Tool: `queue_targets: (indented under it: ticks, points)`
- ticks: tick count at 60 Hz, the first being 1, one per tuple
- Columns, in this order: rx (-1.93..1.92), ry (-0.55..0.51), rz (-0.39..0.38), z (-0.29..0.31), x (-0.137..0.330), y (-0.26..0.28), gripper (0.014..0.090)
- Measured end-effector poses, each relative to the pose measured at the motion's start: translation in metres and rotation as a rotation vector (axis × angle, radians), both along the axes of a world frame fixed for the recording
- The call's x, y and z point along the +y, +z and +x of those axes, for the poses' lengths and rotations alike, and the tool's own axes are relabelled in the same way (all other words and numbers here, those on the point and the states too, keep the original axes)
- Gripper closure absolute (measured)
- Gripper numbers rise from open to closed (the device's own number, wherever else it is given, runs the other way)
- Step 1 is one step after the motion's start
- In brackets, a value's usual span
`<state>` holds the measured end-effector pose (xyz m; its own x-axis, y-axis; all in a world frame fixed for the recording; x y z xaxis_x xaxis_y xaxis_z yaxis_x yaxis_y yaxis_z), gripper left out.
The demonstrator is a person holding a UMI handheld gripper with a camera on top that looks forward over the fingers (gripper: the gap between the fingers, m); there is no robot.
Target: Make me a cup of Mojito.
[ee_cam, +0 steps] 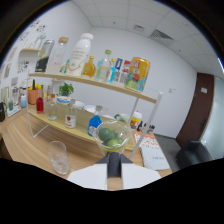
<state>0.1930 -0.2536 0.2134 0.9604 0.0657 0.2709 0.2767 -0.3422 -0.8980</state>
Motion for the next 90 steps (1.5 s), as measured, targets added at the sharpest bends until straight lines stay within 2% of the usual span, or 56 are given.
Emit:
queue_targets:
  ticks: [15,23,39,45,51,54,63,66,68,77,90]
  points:
    - [0.278,-0.16,-0.255,0.054,-0.009,-0.119,0.0885]
    - [0.301,-0.194,-0.331,0.074,-0.016,-0.159,0.0887]
    - [0.311,-0.181,-0.41,0.084,-0.018,-0.202,0.0884]
    - [0.311,-0.183,-0.4,0.085,-0.017,-0.205,0.0878]
    - [0.287,-0.176,-0.424,0.085,-0.02,-0.211,0.0869]
    - [0.275,-0.16,-0.407,0.085,-0.019,-0.207,0.0858]
    - [0.292,-0.183,-0.421,0.089,-0.028,-0.205,0.0326]
    - [0.293,-0.199,-0.394,0.093,-0.029,-0.196,0.0218]
    - [0.282,-0.207,-0.37,0.095,-0.03,-0.187,0.0195]
    - [0.233,-0.193,-0.246,0.086,-0.033,-0.129,0.019]
    - [0.241,-0.104,-0.08,0.01,-0.046,-0.045,0.0191]
